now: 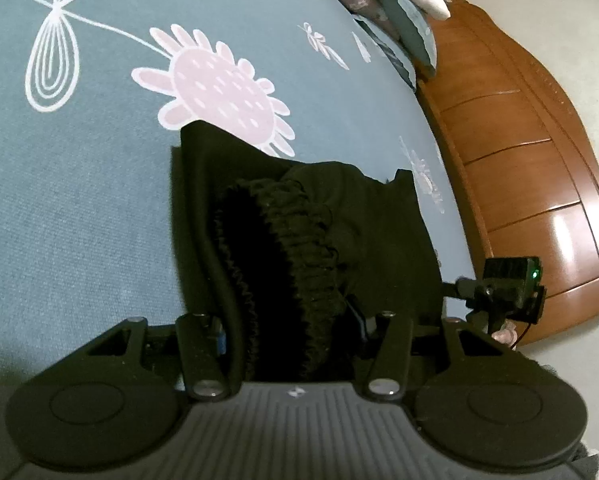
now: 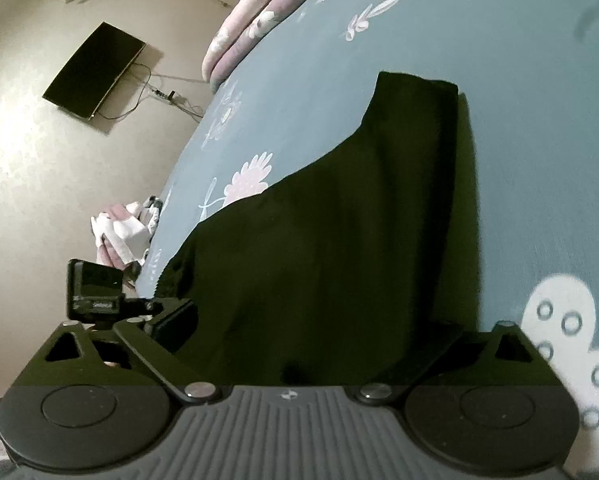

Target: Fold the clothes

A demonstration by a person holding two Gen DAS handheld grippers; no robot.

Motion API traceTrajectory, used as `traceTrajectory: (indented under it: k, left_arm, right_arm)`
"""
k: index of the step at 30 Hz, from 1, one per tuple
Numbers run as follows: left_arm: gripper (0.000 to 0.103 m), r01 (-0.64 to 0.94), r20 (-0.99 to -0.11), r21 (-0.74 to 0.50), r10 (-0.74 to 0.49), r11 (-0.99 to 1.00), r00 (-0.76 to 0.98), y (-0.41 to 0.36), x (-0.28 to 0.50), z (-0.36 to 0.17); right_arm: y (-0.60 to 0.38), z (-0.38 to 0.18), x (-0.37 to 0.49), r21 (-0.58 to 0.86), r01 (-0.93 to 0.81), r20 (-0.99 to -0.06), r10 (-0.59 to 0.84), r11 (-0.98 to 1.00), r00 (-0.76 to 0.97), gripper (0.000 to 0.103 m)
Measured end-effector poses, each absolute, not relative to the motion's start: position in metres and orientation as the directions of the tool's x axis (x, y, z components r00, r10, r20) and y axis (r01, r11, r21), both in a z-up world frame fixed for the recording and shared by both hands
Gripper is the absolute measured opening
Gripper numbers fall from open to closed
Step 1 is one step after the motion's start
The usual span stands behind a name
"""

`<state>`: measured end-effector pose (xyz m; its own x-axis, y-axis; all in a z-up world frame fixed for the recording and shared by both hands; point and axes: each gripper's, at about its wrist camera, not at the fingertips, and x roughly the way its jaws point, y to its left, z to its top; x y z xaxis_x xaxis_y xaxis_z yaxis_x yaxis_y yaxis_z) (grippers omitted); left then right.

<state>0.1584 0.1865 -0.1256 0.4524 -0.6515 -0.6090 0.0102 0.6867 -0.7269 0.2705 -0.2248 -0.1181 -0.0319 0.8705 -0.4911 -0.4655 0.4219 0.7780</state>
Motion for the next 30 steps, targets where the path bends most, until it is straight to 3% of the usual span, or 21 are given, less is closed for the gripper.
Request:
traceTrajectory:
  k: [1, 4, 6, 7, 20, 30]
  left_arm:
    - [0.051, 0.009, -0.609, -0.727, -0.650, 0.687, 0.454, 0.186, 0.158, -0.126]
    - [0.051, 0.004, -0.608, -0.730, -0.652, 0.684, 0.453, 0.187, 0.158, -0.126]
    - [0.051, 0.007, -0.614, -0.723, -0.648, 0.691, 0.450, 0.186, 0.159, -0.125]
    - [0.051, 0.006, -0.618, -0.720, -0.645, 0.694, 0.450, 0.186, 0.159, -0.125]
    - [0.041, -0.001, -0.701, -0.592, -0.514, 0.806, 0.494, 0.167, 0.153, -0.104]
    - [0.034, 0.084, -0.681, -0.530, -0.482, 0.844, 0.552, 0.142, 0.150, -0.058]
  right_arm:
    - [-0.224, -0.119, 0.272, 0.773, -0.469, -0.495, 0.869, 0.427, -0.025, 0.093]
    - [-0.230, -0.125, 0.274, 0.765, -0.457, -0.507, 0.862, 0.453, 0.005, 0.069]
    - [-0.242, -0.133, 0.279, 0.771, -0.411, -0.522, 0.852, 0.487, 0.031, 0.028]
    - [-0.246, -0.138, 0.281, 0.781, -0.384, -0.521, 0.853, 0.493, 0.035, 0.020]
    - [-0.247, -0.124, 0.257, 0.766, -0.397, -0.504, 0.856, 0.505, 0.114, 0.019]
    - [-0.261, -0.079, 0.218, 0.715, -0.510, -0.455, 0.872, 0.478, 0.179, 0.019]
